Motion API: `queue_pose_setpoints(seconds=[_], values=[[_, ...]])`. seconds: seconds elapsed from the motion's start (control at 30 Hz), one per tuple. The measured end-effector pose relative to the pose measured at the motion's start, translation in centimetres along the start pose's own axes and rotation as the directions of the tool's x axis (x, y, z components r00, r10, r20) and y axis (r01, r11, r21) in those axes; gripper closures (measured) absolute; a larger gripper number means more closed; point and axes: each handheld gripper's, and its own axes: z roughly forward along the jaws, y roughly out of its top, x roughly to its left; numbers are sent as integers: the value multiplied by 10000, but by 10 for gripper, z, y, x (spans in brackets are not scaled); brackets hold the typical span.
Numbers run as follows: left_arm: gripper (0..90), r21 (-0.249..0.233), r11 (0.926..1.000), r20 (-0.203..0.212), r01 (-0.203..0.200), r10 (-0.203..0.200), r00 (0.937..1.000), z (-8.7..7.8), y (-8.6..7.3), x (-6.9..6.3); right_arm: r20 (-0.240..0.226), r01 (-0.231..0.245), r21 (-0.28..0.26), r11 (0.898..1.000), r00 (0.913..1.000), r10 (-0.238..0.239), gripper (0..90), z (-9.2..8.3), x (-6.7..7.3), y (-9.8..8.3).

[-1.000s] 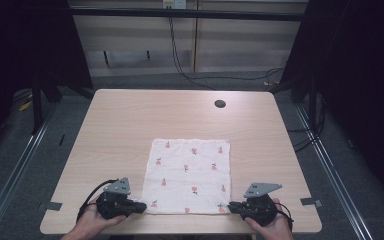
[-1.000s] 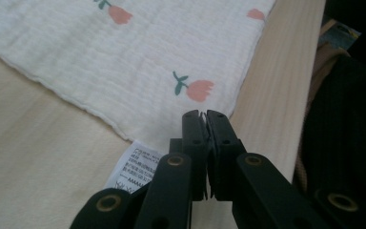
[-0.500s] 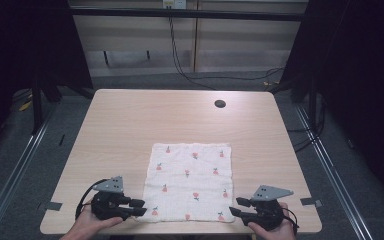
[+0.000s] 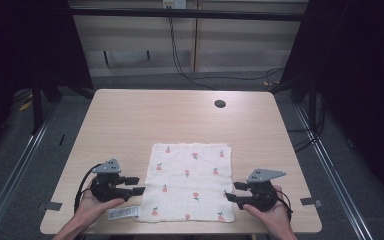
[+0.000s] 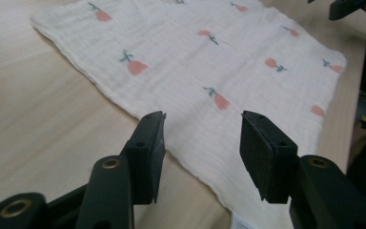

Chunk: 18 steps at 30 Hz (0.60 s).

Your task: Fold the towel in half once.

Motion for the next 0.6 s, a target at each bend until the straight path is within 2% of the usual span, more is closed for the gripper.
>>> queue_pose_setpoints(seconds=[0.07, 0.13, 0.17, 0.23, 0.3, 0.37, 0.47, 0.53, 0.57, 0.6], values=[[476, -58, 9998, -43, 165, -166, 9999, 1, 5, 4, -10, -134, -90, 9999, 9999, 134, 455, -1, -8, 5], [472, -37, 10000, 86, 82, -82, 9999, 3, 11, 8, 71, -290, -197, 9994, 9995, 291, 435, 0, -16, 11], [463, -72, 9998, -33, 175, -175, 9998, 5, 14, 11, 48, -366, -180, 9992, 9993, 367, 431, 0, -18, 12], [438, -95, 9996, -198, 261, -263, 9995, 9, 20, 18, 120, -358, -309, 9989, 9993, 362, 429, 0, -25, 18], [408, 28, 9990, -170, 454, -453, 9988, 14, 26, 24, 180, -290, -612, 9977, 9994, 302, 433, 3, -34, 25], [409, 144, 9987, -36, 481, -480, 9988, 18, 30, 30, 156, -367, -652, 9972, 9992, 378, 433, 5, -38, 28], [416, 9, 9983, -343, 590, -589, 9977, 19, 37, 40, 166, -276, -623, 9977, 9995, 287, 438, 11, -45, 36], [441, -275, 9970, -464, 722, -734, 9962, 19, 42, 46, 95, -358, -671, 9971, 9993, 365, 443, 14, -51, 44], [467, -222, 9975, -544, 676, -687, 9962, 20, 46, 49, 82, -321, -640, 9974, 9994, 327, 447, 17, -55, 49], [467, -197, 9987, -636, 468, -479, 9968, 23, 49, 51, 82, -321, -640, 9974, 9994, 327, 447, 17, -55, 49]])
